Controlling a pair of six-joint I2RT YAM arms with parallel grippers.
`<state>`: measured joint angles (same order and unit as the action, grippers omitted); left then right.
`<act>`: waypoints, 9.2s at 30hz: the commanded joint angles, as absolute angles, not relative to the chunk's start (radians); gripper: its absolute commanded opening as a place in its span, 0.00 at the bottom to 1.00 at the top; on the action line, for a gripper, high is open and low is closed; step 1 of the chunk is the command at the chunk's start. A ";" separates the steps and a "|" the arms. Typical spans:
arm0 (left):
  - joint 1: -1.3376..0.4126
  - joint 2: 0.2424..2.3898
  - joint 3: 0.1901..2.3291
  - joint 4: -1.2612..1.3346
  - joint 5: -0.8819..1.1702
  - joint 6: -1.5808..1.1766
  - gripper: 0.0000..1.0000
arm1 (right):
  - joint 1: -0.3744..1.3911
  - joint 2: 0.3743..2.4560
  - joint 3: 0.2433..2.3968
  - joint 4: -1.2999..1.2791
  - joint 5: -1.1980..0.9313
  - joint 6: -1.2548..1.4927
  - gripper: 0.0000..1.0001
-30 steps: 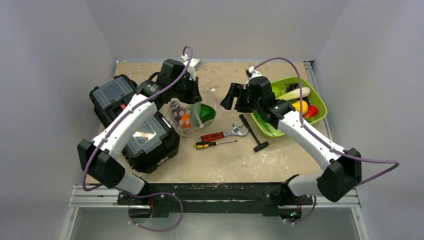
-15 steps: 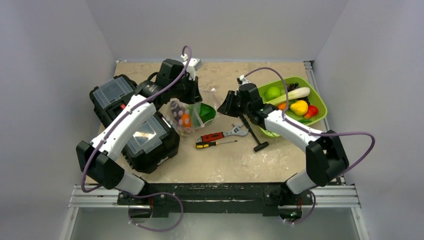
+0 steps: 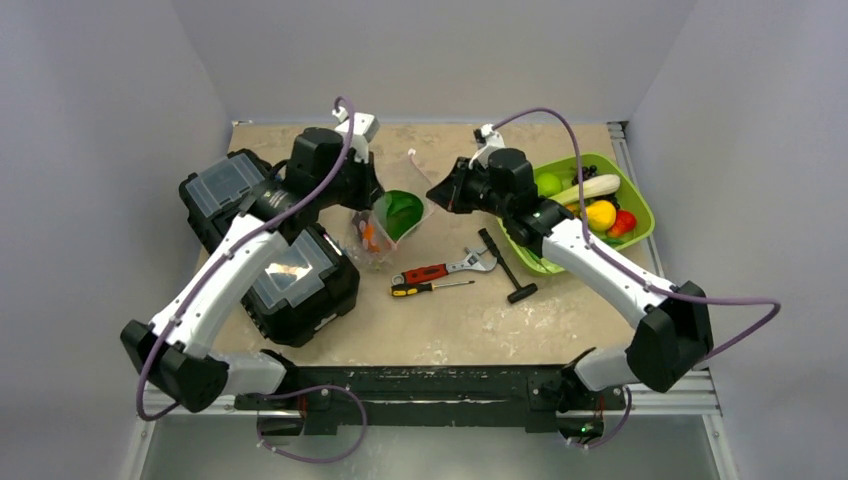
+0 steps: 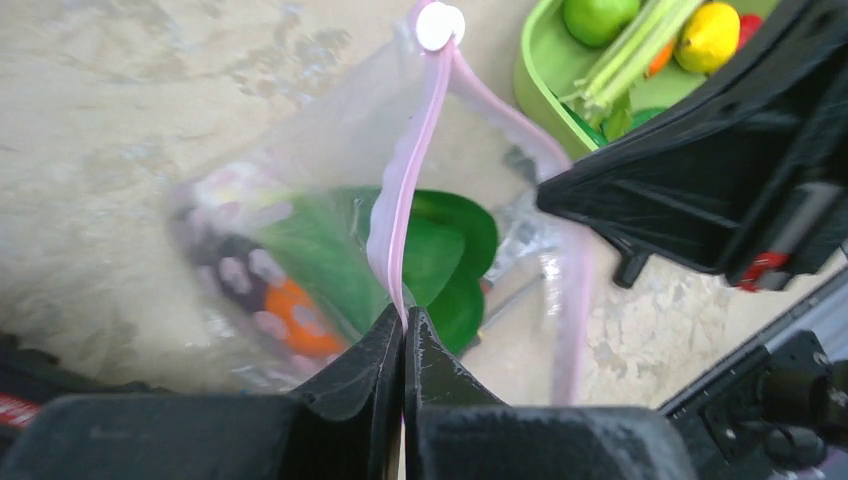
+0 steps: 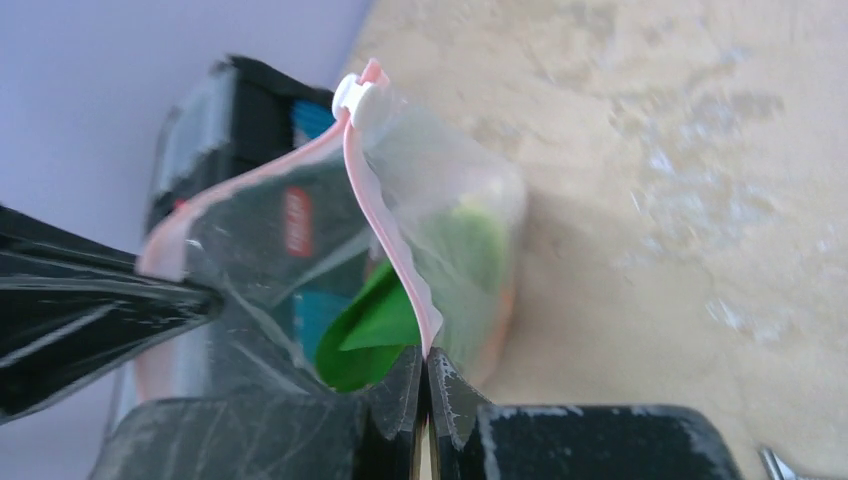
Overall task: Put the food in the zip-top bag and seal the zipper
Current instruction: Adjust the zipper food storage bag at the center of the board, then pick up the fake vegetable from the bin, then place the fake vegetable in the zipper food storage bag, then pick up the fake fruit from the bin.
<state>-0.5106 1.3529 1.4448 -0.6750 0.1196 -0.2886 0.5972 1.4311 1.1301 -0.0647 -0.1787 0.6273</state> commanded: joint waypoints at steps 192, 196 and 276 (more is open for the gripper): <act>-0.557 1.359 1.414 -0.571 0.267 -0.236 0.00 | 0.654 1.801 1.448 -0.221 -0.560 0.773 0.33; -0.557 1.358 1.416 -0.577 0.251 -0.236 0.00 | 0.661 1.777 1.432 -0.247 -0.556 0.741 0.42; -0.556 1.375 1.437 -0.616 0.250 -0.243 0.00 | -0.279 1.710 0.960 -0.095 0.165 1.031 0.75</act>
<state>-0.5568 1.3800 1.4097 -0.6388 0.2329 -0.2432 -0.2756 1.7142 0.9703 -0.1276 0.1650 1.0290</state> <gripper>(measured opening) 0.006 0.800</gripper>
